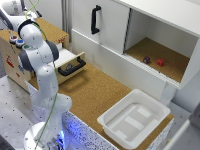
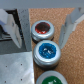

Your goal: Turn on the blue light

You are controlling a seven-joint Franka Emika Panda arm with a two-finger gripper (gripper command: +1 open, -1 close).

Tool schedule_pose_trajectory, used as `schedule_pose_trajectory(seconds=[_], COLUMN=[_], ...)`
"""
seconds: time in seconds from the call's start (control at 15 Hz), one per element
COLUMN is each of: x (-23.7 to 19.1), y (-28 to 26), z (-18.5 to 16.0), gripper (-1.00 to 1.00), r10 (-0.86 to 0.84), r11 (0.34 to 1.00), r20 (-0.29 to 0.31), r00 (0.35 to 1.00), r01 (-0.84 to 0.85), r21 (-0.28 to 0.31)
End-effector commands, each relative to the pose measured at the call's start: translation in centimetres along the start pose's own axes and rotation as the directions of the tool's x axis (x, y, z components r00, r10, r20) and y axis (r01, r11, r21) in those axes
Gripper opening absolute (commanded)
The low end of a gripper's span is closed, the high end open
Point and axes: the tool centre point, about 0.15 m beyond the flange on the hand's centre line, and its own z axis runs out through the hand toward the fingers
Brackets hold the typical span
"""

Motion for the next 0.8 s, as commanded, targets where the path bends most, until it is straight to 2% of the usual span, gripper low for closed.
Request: schedule_pose_trajectory(seconds=[0.0,0.4,0.6,0.73], x=[2.3,2.4,2.2,2.3], y=[0.5,2.7,2.6,3.0], z=[2.1,4.1,5.7,6.7], gripper=[-1.00,-1.00,-1.00,-1.00], r10=[-0.027,0.023,0.008,0.013], r11=[1.000,1.000,0.999,0.999], r20=[0.000,-0.007,0.020,0.013], r00=[1.000,1.000,1.000,1.000], r01=[0.027,-0.023,-0.009,-0.014], r21=[0.015,0.005,0.031,0.049])
